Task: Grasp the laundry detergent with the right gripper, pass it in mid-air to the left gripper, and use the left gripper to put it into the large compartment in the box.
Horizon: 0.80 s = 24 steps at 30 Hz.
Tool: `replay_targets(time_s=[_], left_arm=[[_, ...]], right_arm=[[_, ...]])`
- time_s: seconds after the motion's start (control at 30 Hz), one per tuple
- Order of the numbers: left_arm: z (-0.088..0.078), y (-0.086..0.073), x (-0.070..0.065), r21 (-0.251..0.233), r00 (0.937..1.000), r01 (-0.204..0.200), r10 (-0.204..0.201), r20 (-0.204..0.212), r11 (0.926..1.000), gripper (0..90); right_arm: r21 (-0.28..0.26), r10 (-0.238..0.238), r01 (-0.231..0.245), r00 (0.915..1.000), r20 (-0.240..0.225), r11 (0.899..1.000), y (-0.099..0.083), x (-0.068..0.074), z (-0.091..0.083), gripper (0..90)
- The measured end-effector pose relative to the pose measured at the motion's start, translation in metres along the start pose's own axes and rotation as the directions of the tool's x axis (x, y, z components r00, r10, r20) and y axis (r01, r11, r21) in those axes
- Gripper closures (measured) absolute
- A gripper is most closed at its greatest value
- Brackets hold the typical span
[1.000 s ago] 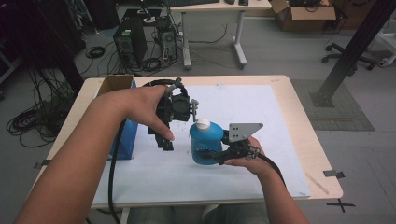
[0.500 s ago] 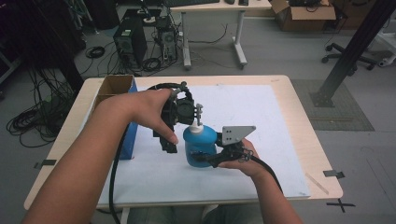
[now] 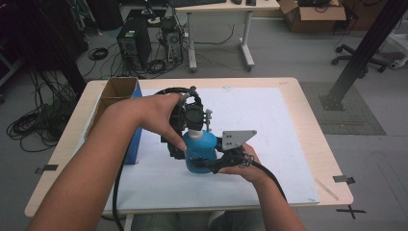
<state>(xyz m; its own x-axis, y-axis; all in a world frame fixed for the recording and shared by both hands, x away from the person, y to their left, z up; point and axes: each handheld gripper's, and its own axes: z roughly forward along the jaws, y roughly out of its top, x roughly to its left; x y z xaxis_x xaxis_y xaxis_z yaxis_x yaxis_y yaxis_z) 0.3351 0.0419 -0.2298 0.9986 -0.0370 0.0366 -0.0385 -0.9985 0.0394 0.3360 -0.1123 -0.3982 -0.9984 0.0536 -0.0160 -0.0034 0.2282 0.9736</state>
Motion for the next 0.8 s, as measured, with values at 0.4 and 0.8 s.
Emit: replay_targets(time_s=[0.4, 0.8], left_arm=[[0.006, 0.012, 0.000, 0.011, 0.9998, -0.017, 0.017, 0.006, 0.9998, 4.8], [0.008, 0.016, 0.000, 0.008, 0.9998, -0.010, 0.010, -0.018, 0.9999, 5.0]], right_arm=[[-0.006, -0.004, 0.004, 1.0000, -0.008, 1.000, 0.001, 0.000, 0.006, 45.4], [-0.017, -0.002, 0.001, 0.9999, -0.012, 1.000, 0.002, 0.000, 0.010, 45.4]])
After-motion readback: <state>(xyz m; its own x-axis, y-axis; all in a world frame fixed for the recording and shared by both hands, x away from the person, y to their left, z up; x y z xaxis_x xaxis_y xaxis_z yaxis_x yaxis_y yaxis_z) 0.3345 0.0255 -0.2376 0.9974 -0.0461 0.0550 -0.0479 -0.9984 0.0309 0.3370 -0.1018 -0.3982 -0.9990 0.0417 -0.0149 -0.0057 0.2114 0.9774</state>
